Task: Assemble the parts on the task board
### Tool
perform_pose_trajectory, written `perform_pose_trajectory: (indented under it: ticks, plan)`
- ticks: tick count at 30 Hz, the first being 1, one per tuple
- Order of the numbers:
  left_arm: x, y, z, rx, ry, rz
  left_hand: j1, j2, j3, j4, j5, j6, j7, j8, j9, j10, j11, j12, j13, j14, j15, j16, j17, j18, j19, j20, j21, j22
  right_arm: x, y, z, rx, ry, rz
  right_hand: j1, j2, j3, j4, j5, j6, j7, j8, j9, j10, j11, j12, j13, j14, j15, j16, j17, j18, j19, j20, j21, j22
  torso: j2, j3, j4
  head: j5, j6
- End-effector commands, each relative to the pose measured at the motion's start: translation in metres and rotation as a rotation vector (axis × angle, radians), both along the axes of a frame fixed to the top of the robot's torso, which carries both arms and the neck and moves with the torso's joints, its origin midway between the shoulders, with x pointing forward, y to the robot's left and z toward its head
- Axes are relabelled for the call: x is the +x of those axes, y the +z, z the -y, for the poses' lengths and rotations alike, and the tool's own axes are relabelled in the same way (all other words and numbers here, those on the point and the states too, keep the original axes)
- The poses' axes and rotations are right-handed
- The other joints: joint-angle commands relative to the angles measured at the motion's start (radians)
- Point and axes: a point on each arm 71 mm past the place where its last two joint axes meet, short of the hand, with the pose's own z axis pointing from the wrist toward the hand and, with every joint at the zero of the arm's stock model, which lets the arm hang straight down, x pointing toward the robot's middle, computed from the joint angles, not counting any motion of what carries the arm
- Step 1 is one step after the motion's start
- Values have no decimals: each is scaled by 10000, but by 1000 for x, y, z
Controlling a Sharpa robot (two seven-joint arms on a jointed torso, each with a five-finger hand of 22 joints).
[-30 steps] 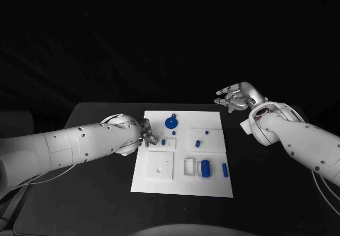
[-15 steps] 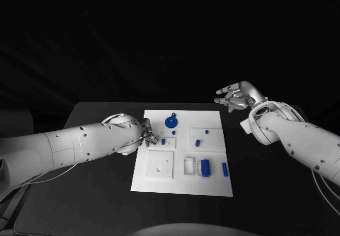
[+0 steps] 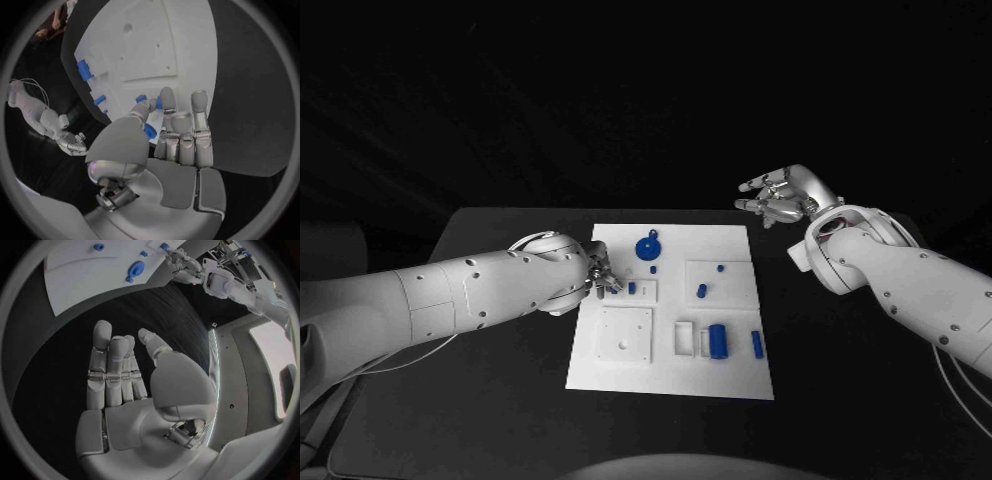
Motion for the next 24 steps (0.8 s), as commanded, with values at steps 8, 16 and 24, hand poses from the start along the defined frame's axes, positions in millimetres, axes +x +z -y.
perform_pose_trajectory:
  ticks: [8,16,24]
  plan:
    - [-4,-9,7,105,-372,-210,31,23,849,-767,-133,542,-400,-208,-527,-10,-36,-156,-62,-19,-18,-132,-156,22,18,26,-28,172,0,0,-1,-4,123,-23,-67,-57,19,16,74,47,33,-14,-11,11,-15,15,0,58,24,9,10,81,326,27,46,7,3,3,2,-15,-13]
    - [-3,-10,5,147,-349,-172,136,-219,684,-406,-211,514,-423,-184,-724,-1,-39,-219,-106,-24,-15,-193,-250,-6,66,29,-142,160,0,0,-1,4,119,-25,-67,-57,19,16,74,47,33,-14,-11,11,-15,15,0,58,24,9,10,81,326,27,46,7,-2,-2,4,-27,-18]
    - [-4,-9,1,159,-317,-28,266,-666,427,177,-326,439,-508,-128,-834,-48,-47,-230,-120,-43,-20,-265,-372,-56,131,26,-297,151,0,0,0,6,104,-25,-64,-60,28,24,80,41,33,-12,-10,6,-15,12,-3,55,25,5,8,81,326,28,42,2,10,-10,2,-47,-9]
